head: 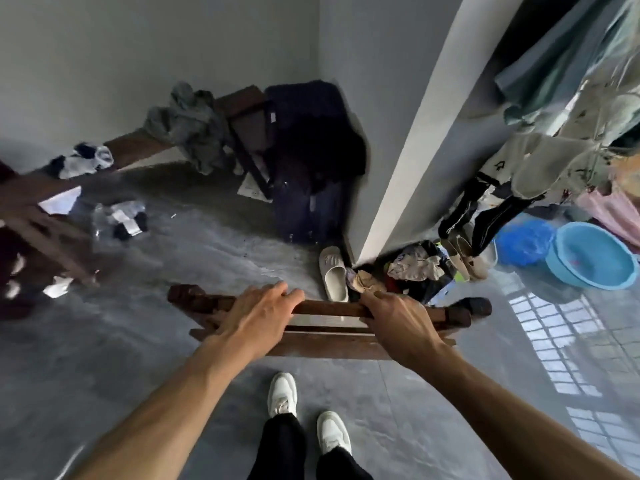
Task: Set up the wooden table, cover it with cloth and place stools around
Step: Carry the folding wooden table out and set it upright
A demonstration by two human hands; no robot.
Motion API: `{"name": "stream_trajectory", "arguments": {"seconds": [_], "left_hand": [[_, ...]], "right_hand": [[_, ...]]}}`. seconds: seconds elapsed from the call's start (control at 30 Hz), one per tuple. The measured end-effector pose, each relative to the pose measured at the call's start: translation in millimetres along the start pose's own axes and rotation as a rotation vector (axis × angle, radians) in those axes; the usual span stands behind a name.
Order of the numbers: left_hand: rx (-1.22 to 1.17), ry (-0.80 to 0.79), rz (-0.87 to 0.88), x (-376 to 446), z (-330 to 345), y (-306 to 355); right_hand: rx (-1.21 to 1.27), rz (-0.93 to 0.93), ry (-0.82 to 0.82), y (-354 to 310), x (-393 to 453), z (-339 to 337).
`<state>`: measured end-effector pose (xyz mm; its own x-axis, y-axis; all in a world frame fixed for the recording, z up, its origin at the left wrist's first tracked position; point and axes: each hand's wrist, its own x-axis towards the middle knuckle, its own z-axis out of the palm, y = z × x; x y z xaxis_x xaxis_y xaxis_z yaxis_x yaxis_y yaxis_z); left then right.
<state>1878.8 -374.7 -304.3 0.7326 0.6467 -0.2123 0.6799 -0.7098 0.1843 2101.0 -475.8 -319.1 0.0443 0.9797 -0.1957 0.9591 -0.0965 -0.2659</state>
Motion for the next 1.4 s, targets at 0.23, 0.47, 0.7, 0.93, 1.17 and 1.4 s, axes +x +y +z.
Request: {"name": "stream_trajectory", "arguments": {"seconds": [0.23, 0.47, 0.7, 0.93, 1.17, 1.4], "left_hand": [[0.079, 0.189, -0.254, -140, -91, 28], [0.096, 0.323, -0.545, -261, -124, 24], [0.059, 0.379, -0.820, -393, -114, 8], [0.039, 0.422, -0.961, -523, -91, -20], [-0.015, 0.352, -1.046, -614, -89, -81], [-0.117, 0.245, -1.211, -664, -67, -173]], "right_hand": [[-0.128, -0.315, 0.069, -88, -40, -99], [-0.256, -0.623, 0.064, -198, -39, -137], [-0.201, -0.843, -0.051, -325, -70, -131], [-0.193, -0.958, -0.145, -451, -111, -93], [-0.174, -1.085, -0.194, -562, -110, -48], [-0.097, -1.284, -0.343, -674, -55, 10]]}}
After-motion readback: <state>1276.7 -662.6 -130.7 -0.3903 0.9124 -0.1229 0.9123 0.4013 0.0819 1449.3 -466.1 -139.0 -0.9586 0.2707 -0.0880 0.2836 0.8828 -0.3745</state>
